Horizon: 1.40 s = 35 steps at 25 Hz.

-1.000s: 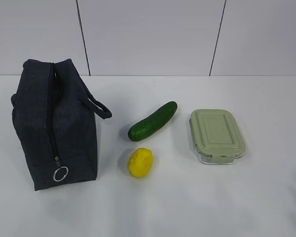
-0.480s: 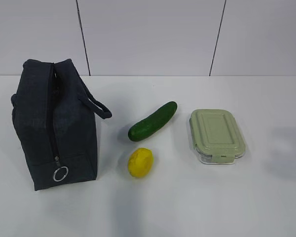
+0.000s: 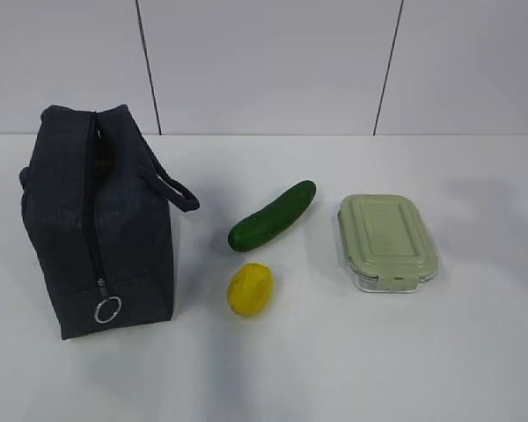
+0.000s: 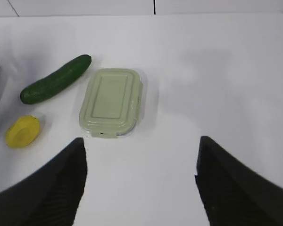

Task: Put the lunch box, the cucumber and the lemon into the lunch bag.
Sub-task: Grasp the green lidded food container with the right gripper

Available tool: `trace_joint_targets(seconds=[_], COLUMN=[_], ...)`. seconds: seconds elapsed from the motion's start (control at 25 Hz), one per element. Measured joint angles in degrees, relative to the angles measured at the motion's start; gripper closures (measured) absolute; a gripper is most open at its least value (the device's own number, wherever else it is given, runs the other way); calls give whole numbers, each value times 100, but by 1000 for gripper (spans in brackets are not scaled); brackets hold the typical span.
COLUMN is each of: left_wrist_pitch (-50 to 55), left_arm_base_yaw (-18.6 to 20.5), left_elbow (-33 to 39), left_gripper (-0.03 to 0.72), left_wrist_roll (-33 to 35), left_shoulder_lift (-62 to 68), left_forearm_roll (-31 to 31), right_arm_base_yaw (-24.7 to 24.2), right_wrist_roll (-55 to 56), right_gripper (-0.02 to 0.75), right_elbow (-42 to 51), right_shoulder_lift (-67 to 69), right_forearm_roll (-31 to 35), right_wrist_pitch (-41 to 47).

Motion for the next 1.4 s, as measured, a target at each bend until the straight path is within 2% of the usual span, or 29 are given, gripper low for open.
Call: trace_joint_targets(seconds=[0.36, 0.84, 0.96, 1.2, 1.4], left_wrist_pitch=[0, 0, 0, 0, 0], left_arm_base_yaw=[0, 0, 0, 0, 0], left_elbow=[0, 0, 0, 0, 0], left_gripper=[448, 448, 448, 448, 448], left_wrist_roll=[0, 0, 0, 0, 0], left_shoulder_lift=[0, 0, 0, 0, 0], left_forearm_roll=[0, 0, 0, 0, 0], right_arm_base_yaw=[0, -40, -215, -929, -1549], right_wrist_roll=[68, -1704, -2331, -3445, -4191], right_gripper=[175, 175, 175, 175, 175], right_elbow=[-235, -1452, -1682, -1927, -1941], right_shoulder_lift=[1614, 3501, 3926, 4683, 5101], right_forearm_roll=[479, 2278, 3018, 4367, 4967], right_wrist_pitch=[-61, 269, 502, 919, 1149])
